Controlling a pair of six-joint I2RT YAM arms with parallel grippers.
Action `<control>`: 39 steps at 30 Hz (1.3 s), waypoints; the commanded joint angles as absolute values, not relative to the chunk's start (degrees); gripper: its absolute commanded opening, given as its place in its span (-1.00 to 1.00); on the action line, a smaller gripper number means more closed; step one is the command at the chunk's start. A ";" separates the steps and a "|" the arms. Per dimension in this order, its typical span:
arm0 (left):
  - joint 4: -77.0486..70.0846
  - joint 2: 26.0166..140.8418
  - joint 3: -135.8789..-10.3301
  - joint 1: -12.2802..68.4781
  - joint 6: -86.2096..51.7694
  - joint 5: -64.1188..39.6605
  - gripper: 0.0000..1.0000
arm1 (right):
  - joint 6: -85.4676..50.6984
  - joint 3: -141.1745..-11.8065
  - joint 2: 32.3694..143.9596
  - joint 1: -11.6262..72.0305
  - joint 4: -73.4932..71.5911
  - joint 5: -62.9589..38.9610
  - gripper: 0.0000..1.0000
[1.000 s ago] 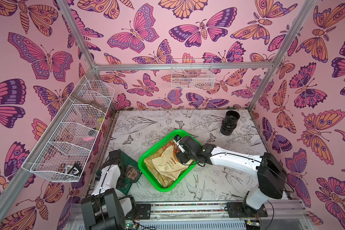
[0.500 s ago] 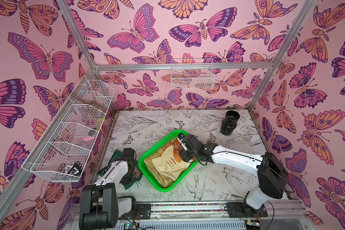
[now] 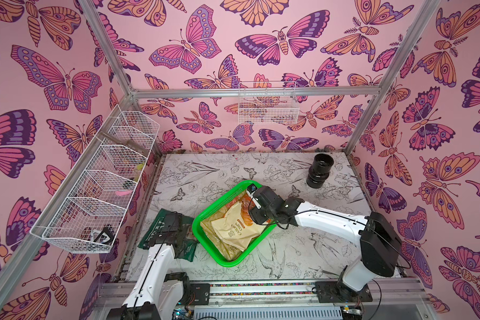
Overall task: Put the potato chips into the basket
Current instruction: Pick up the potato chip from the center of the board.
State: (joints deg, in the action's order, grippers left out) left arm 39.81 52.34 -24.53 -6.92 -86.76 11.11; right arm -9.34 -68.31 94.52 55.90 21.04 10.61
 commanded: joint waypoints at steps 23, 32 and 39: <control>39.50 51.23 -27.01 -11.10 -76.77 3.40 -1.00 | -10.17 -71.76 95.53 55.63 22.52 10.81 0.33; 44.44 41.60 -33.98 -9.43 -73.45 2.95 -1.00 | -8.95 -70.71 94.07 55.28 20.32 13.21 0.31; 43.24 37.84 -39.10 -7.17 -61.93 2.78 -1.00 | -8.85 -71.01 94.31 54.93 20.31 14.39 0.30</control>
